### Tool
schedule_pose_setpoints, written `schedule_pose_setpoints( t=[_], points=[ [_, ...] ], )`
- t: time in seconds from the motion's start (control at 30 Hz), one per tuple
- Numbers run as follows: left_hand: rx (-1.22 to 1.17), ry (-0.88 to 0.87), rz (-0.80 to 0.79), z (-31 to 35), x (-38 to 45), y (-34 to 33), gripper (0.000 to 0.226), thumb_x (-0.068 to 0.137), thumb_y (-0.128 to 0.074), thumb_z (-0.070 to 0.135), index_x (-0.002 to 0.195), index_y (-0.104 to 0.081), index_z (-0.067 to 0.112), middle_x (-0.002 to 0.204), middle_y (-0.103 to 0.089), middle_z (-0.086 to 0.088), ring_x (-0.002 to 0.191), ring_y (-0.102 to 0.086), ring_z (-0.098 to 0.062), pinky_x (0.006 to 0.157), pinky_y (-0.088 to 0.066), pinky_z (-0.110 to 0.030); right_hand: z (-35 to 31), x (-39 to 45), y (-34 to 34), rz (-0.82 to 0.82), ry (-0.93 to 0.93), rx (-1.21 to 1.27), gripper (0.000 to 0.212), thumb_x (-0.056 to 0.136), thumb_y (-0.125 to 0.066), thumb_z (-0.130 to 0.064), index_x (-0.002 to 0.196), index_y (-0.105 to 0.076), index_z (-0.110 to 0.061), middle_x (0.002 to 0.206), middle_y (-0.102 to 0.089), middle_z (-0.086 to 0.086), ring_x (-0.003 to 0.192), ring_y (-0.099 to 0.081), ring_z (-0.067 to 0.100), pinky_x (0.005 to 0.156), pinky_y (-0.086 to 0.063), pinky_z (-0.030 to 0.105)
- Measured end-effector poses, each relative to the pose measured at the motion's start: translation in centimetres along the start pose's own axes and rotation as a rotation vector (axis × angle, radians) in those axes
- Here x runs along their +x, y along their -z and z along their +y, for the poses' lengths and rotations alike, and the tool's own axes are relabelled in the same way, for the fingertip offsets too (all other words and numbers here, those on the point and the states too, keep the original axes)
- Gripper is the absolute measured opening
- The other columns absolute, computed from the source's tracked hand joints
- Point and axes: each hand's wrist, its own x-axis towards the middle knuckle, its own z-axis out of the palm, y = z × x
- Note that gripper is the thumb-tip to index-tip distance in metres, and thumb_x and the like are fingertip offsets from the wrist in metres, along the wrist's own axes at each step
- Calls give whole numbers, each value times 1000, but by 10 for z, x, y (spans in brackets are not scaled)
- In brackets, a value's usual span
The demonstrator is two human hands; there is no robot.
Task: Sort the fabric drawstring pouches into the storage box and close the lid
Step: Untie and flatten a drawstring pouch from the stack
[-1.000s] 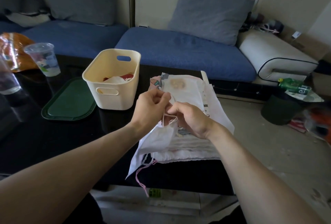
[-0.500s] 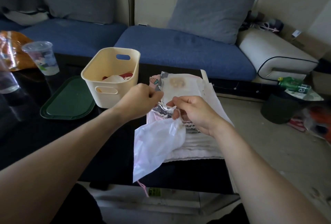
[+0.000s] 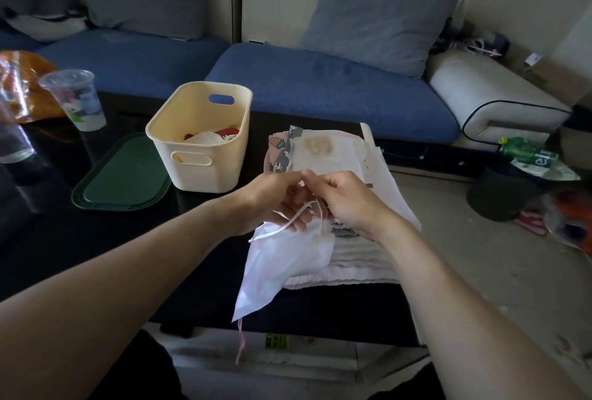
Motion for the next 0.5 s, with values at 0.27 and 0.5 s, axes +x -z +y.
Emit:
schedule_pose_setpoints(
  t=[0.27, 0.5],
  points=[
    [-202, 41, -193, -8, 6, -7, 53, 97, -42, 55, 106, -61, 6, 92, -59, -15, 74, -38, -21, 64, -28, -30, 5, 2, 2, 109, -75, 40, 52, 103, -55, -34, 86, -66, 13, 61, -58, 18, 43, -47, 14, 45, -36, 25],
    [127, 33, -163, 0, -3, 1, 44, 86, -65, 54, 79, -68, 10, 69, -36, -2, 57, -24, -13, 53, -24, -24, 2, -5, 6, 68, -122, -15, 47, 104, -52, -31, 79, -64, 7, 54, -56, 5, 35, -40, 6, 37, -32, 17]
  ],
)
